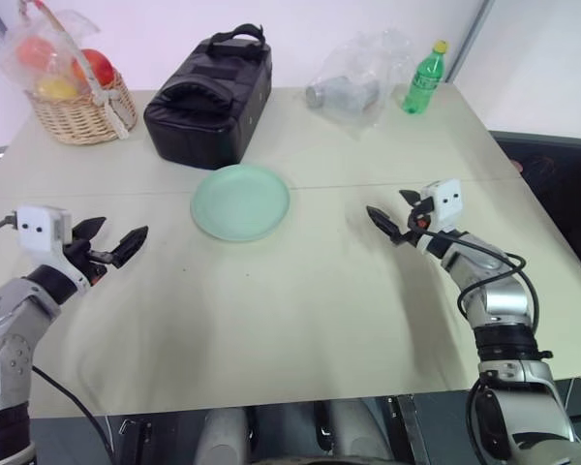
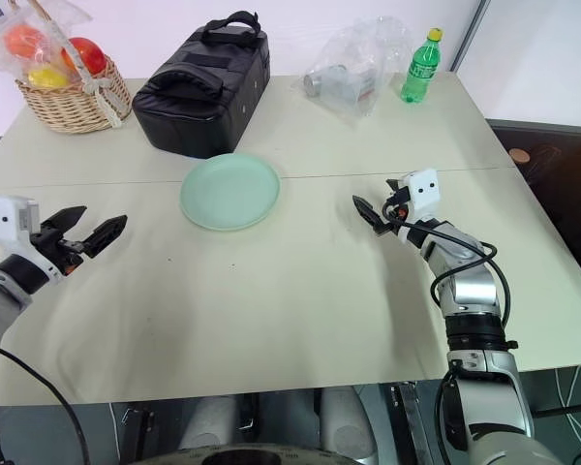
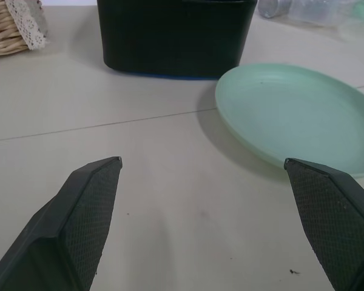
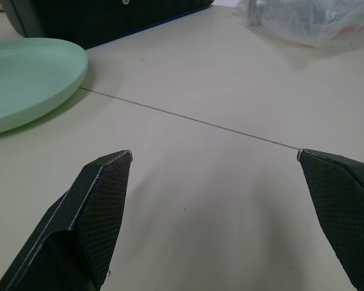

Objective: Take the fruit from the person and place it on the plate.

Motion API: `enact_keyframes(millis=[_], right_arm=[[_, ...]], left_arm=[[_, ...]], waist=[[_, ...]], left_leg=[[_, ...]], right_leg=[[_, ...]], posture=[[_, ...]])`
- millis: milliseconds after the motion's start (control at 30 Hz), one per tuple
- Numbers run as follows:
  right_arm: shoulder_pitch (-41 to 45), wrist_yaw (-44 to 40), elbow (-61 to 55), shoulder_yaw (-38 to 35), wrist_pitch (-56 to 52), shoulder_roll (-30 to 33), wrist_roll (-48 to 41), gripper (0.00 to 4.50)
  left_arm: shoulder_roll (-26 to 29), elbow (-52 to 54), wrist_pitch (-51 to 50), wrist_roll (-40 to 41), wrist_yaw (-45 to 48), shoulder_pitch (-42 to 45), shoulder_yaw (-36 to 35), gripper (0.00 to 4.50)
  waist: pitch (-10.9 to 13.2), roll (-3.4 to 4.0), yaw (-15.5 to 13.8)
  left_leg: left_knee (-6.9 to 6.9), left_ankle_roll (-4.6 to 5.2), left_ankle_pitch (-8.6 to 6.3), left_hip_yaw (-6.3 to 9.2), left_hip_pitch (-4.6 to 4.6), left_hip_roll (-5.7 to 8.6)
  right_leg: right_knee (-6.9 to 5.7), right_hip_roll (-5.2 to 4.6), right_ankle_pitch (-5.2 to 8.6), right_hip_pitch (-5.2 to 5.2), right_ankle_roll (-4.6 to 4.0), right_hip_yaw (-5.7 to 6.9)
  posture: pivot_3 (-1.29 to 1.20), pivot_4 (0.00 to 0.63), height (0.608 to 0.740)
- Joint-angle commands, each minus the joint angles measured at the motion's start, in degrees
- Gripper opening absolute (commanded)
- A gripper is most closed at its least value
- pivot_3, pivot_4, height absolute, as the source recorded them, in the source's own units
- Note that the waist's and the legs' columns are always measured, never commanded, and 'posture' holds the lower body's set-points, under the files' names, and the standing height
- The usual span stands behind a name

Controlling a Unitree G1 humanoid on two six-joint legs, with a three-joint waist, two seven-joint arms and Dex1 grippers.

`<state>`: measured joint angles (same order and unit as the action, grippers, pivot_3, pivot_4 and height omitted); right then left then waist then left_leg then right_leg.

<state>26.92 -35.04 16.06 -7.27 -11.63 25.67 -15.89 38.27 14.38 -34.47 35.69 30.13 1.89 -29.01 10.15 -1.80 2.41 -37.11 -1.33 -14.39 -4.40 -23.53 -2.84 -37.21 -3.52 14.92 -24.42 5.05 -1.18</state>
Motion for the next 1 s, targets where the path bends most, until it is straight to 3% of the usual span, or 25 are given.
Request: enact_keyframes(millis=[33,1000], right_arm=[[0.20,0.30,-1.65,-0.73,0.91,-0.09,-0.14,4.46],[0.22,0.63,-1.69,-0.39,0.79,-0.28,-0.07,4.46]], left_arm=[[0.65,2.01,0.63,0.25,-0.05,0.03,-1.61,4.50],[2.63,2.30,-0.16,0.98,1.06,1.52,-1.83,4.50]], waist=[[0.00,0.00,0.00],[0.00,0.00,-0.01]], left_leg=[[0.00,0.00,0.00,0.00,0.00,0.00],[0.00,0.00,0.00,0.00,0.00,0.00]], right_leg=[[0.00,0.00,0.00,0.00,0.00,0.00],[0.00,0.00,0.00,0.00,0.00,0.00]], posture=[[0.00,0.150,0.740],[0.00,0.150,0.740]])
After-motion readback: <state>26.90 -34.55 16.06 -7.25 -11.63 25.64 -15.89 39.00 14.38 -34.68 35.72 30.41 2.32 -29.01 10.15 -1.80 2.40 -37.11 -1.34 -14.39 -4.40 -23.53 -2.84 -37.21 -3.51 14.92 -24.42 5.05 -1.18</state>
